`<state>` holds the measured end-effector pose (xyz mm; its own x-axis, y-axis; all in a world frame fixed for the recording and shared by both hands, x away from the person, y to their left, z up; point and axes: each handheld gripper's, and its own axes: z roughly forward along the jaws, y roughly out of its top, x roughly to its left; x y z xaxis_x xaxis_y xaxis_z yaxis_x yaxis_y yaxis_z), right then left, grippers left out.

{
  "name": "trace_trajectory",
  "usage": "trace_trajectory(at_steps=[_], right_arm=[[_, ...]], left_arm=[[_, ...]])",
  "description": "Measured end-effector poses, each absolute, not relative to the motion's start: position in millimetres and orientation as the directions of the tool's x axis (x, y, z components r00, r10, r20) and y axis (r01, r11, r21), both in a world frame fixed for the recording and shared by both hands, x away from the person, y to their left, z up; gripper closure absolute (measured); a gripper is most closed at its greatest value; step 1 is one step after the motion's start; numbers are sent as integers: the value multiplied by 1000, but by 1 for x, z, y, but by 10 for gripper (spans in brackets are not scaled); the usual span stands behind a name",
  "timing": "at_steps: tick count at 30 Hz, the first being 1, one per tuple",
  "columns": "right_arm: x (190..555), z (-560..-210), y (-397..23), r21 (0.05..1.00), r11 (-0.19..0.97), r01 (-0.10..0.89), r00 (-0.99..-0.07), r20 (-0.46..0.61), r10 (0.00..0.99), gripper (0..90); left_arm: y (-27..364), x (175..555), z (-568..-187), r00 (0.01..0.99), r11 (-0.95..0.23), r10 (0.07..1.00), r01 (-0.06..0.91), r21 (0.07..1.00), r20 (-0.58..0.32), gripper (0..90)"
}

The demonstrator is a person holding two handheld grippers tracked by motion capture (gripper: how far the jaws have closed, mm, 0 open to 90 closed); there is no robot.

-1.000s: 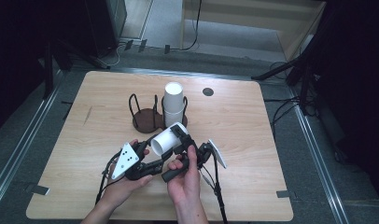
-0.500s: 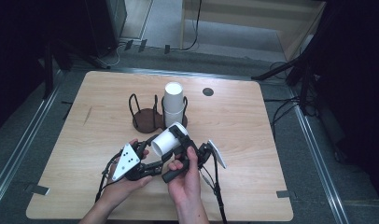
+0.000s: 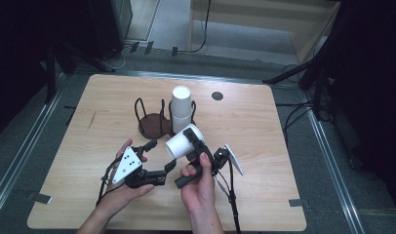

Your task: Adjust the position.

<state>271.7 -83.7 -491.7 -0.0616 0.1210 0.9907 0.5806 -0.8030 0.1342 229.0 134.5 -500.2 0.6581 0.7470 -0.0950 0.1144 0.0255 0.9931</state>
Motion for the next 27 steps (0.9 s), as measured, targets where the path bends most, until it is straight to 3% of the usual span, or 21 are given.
trace_trajectory(at_steps=[8, 13, 15, 27], right_arm=[[274, -486, -100, 239, -830, 504, -128, 971, 202, 270], [274, -485, -106, 289, -828, 480, -146, 957, 249, 271], [274, -485, -108, 314, -824, 472, -159, 949, 271, 271], [275, -484, -130, 506, -775, 379, -243, 862, 444, 272]], left_arm=[[139, 229, -500, 670, 5, 734, 159, 987, -111, 77], [142, 229, -501, 655, -45, 751, 167, 985, -77, 73], [143, 229, -502, 648, -52, 757, 183, 982, -81, 29], [154, 231, -509, 612, -69, 787, 221, 973, -83, 0]])
